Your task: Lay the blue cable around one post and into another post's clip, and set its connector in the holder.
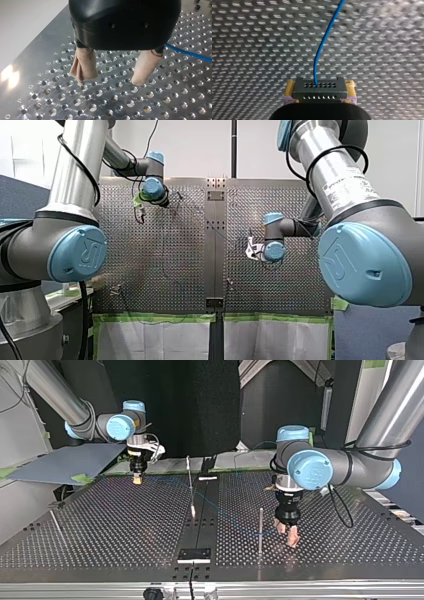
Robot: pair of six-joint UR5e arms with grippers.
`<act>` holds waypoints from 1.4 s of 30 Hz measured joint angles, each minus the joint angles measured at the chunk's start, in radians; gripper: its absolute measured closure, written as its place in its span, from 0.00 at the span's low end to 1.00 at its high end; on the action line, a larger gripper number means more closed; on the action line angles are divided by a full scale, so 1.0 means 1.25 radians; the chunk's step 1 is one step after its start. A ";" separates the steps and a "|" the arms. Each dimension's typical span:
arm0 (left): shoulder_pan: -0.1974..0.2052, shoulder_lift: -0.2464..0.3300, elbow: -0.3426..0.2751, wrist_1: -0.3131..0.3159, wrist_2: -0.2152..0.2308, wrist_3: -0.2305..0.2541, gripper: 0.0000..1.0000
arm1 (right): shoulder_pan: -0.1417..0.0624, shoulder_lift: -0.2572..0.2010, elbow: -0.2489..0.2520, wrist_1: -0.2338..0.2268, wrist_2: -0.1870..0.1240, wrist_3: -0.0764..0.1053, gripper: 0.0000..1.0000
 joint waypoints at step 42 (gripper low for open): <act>0.015 0.000 0.000 0.005 0.001 0.002 0.00 | -0.044 0.288 0.213 -0.288 0.049 0.089 1.00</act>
